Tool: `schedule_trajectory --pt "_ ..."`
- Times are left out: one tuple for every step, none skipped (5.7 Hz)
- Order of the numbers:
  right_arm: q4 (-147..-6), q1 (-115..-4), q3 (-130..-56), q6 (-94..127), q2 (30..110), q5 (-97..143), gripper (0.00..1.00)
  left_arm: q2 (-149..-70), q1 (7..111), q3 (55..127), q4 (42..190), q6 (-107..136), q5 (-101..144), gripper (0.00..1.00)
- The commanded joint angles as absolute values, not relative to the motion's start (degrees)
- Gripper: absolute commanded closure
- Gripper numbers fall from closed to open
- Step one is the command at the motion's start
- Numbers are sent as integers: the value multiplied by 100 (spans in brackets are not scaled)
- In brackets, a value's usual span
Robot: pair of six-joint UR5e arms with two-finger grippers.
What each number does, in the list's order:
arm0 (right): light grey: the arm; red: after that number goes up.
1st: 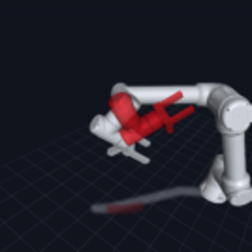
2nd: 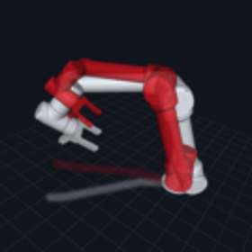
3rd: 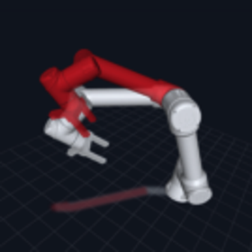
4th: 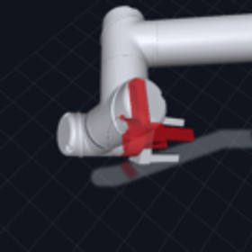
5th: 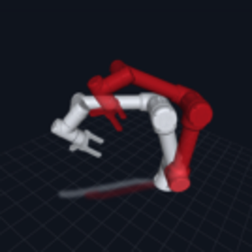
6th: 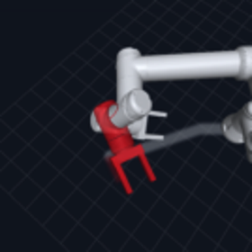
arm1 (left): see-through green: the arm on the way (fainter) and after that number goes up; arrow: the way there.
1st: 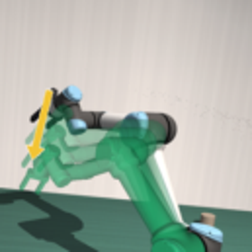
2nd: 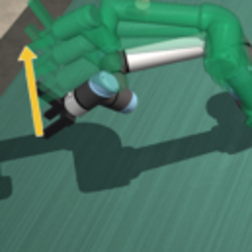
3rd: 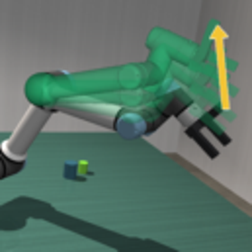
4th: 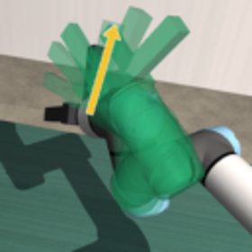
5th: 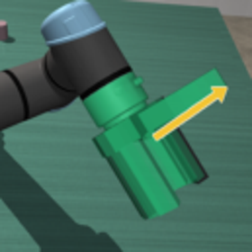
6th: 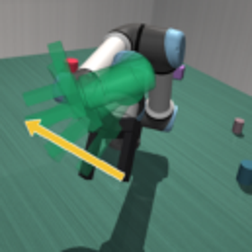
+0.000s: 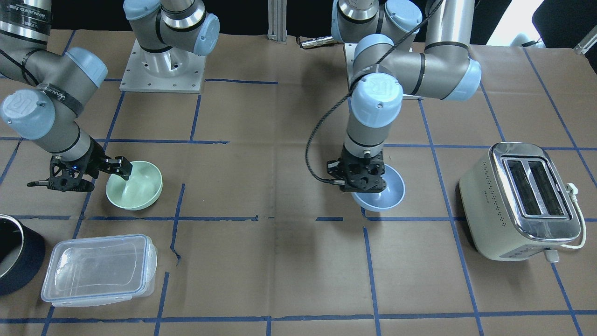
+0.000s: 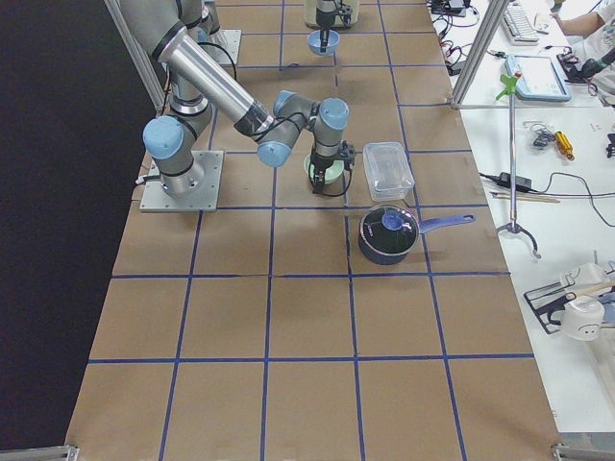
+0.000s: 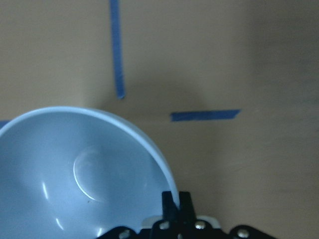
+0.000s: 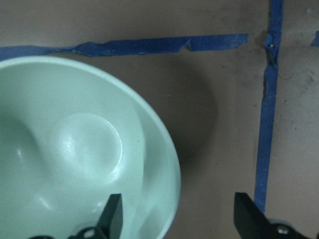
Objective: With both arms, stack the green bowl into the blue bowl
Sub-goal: 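Slide blue bowl to table center with left while right lifts green bowl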
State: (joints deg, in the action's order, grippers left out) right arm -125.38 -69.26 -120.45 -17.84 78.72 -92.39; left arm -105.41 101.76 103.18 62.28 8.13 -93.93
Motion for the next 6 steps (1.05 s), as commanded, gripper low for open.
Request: schedule_trajectory --pt "-12559 -6926 -12024 -1775 7910 -9246 94 -11482 11420 8892 6381 1317 -9439 99" --pt "-12612 -6926 -12006 -1784 7910 -9246 95 -11748 11687 8642 6363 1353 -9379 99" --pt "-12604 -6926 -11988 -1784 7928 -9246 96 -11968 11881 8622 6094 1275 -9430 99" --pt "-12221 -6943 -11597 -1793 8067 -9263 96 -12075 11961 8674 6039 1248 -9422 99" --pt "-11094 -6987 -10897 -1758 8173 -9264 96 -12241 12005 8736 6021 1239 -9431 98" --pt "-9926 -7031 -10107 -1732 8243 -9325 96 -12243 12006 8745 6021 1231 -9448 89"
